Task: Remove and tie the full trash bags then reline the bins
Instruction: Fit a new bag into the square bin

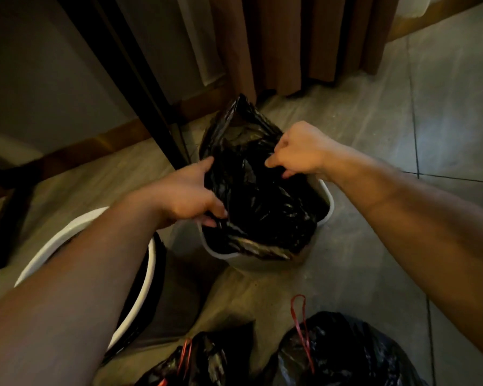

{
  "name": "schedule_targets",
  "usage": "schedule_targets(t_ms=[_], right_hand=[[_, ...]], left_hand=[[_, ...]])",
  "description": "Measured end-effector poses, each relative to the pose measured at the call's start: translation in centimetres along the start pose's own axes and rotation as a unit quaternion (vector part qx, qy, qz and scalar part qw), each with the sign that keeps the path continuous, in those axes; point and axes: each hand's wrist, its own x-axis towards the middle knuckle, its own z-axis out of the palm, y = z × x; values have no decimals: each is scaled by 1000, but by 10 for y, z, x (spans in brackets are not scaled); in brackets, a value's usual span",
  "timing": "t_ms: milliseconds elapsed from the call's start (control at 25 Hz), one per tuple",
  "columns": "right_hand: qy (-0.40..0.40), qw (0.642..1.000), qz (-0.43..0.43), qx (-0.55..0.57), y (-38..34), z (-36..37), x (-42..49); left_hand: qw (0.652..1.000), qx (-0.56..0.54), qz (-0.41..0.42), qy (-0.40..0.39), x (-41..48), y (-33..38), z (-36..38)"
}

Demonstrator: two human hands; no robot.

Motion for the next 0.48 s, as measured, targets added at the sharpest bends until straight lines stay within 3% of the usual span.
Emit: schedule_targets(t_ms=[80,120,160,240,280,360,480], right_hand=[[24,996,-27,-78,6,4,2],[52,982,-73,-163,8,10,1],[57,960,-119,-246,7,19,-2],[-29,925,-164,-340,5,38,-13],[-65,921,-157,-349,7,42,-14],[-47,932,-160,-323,10,37,-13],[110,964,-116,-211,21,11,-8]], left_hand=[[969,201,45,135,9,2,8],[936,312,53,152,10,2,19],[909,387,56,143,12,1,32],[890,441,53,104,14,1,53],[897,429,44,97,15,3,57],[940,324,21,106,13,5,47],[985,51,-13,164,4,-1,18]])
